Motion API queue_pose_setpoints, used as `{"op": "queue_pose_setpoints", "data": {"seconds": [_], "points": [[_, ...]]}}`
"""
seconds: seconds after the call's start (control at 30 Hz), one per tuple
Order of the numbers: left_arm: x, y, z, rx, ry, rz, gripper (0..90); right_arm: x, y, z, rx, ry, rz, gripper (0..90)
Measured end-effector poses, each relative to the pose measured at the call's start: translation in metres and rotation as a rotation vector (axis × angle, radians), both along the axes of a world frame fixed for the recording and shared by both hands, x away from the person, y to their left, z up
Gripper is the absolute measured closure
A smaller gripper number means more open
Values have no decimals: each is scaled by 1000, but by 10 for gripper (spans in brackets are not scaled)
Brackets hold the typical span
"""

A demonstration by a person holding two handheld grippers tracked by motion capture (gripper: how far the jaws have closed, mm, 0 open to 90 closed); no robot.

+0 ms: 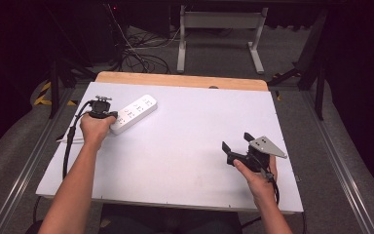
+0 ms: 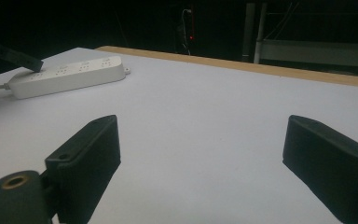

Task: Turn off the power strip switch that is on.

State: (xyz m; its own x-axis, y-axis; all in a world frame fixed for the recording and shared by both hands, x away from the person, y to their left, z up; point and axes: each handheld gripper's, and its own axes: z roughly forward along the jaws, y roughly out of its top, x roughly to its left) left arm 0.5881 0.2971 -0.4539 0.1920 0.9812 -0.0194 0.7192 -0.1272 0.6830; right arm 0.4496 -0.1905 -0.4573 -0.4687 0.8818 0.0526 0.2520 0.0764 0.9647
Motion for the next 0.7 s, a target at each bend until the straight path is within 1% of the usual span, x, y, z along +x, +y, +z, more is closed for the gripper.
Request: {"op": "queue_pose_setpoints", "data": {"seconds": [0.1, 0.13, 0.17, 0.23, 0.3, 0.4, 0.43, 0.47, 0.5, 0.53, 0.57, 0.63, 0.67, 0.7], "points": [[0, 1, 0, 2, -4, -4, 899, 1, 0, 0, 0, 2, -1, 115], [1, 2, 1, -17, -14, 6, 899, 2, 0, -1, 1, 4, -2, 115], [1, 3, 2, -29, -6, 8, 899, 2, 0, -1, 4, 6, 0, 116], [1, 5, 2, -46, -11, 10, 899, 2, 0, -1, 1, 4, 2, 116], [1, 5, 2, -39, -16, 2, 900, 3, 0, -1, 4, 3, -2, 115], [1, 5, 1, -46, -22, 0, 900, 3, -1, 0, 3, 2, -3, 116], [-1, 4, 2, -57, -45, -9, 899, 3, -1, 0, 2, 3, -3, 116], [-1, 4, 2, -57, -45, -9, 900, 3, -1, 0, 2, 3, -3, 116], [-3, 3, 5, -55, -91, -25, 900, 2, -1, 0, 3, 5, -2, 116], [-6, 2, 7, -65, -117, -32, 900, 2, -1, -1, 3, 5, -3, 115], [-6, 2, 7, -65, -117, -32, 900, 2, -1, -1, 3, 5, -3, 115], [-10, 4, 11, -75, -170, -38, 900, 2, -2, -1, 2, 7, -7, 116], [-15, 6, 16, -89, -212, -35, 900, 2, -2, -1, 6, 6, -9, 115], [-15, 6, 16, -89, -212, -35, 900, 2, -2, -1, 5, 4, -11, 115]]}}
